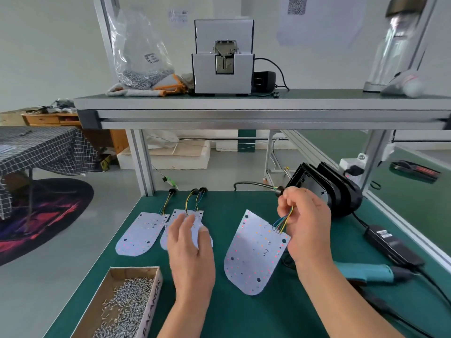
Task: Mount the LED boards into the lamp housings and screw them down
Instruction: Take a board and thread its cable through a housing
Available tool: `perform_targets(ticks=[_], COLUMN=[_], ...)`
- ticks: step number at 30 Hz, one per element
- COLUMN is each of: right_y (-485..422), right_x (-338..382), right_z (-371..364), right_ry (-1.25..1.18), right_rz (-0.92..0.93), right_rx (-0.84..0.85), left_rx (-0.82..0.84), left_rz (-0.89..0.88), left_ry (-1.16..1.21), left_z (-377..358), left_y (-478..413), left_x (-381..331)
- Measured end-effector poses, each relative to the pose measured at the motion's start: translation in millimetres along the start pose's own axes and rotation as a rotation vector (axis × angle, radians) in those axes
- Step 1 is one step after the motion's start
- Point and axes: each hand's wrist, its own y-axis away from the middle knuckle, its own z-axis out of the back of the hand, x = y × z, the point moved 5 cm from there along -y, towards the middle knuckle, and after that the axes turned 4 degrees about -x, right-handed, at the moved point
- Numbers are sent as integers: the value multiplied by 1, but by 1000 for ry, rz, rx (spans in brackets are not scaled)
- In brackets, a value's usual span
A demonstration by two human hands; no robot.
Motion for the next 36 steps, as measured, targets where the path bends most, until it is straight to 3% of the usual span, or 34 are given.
perform_targets(ticks=[3, 6, 8, 13, 17, 21, 23, 25, 28, 30, 33, 36], right_y=[16, 35, 50, 73, 85, 89, 81, 64, 47, 49, 54, 49], right_x=[10, 19, 22, 27, 31, 23, 16, 11, -5, -22, -39, -46], right_z=[-3, -4, -3, 4, 6, 10, 19, 31, 44, 45, 42, 46], right_ry=[-91, -113, -114, -140, -213, -116, -118, -27, 154, 178, 158, 126], right_rz=[-37, -49, -58, -91, -119, -276, -297, -246, -287, -410, -550, -589], right_rx=[47, 158, 256, 457, 682, 861, 815, 620, 373, 373, 352, 288], left_rx=[257, 441, 473, 406, 588, 588, 580, 600, 711, 854, 1111, 1195], left_rz=[-93, -5, 76, 53, 228, 295, 325, 319, 112, -65, -172, -255], left_ry=[296, 413, 451, 380, 412, 560, 563, 532, 286, 117, -42, -220], left_z=[-14, -24, -21, -12, -18, -18, -19, -19, -16, -18, -23, -22], left_y=[29, 43, 41, 35, 40, 40, 39, 38, 43, 54, 81, 102], left_x=[-34, -46, -46, -45, -48, -50, -50, -53, -63, -69, -75, -75])
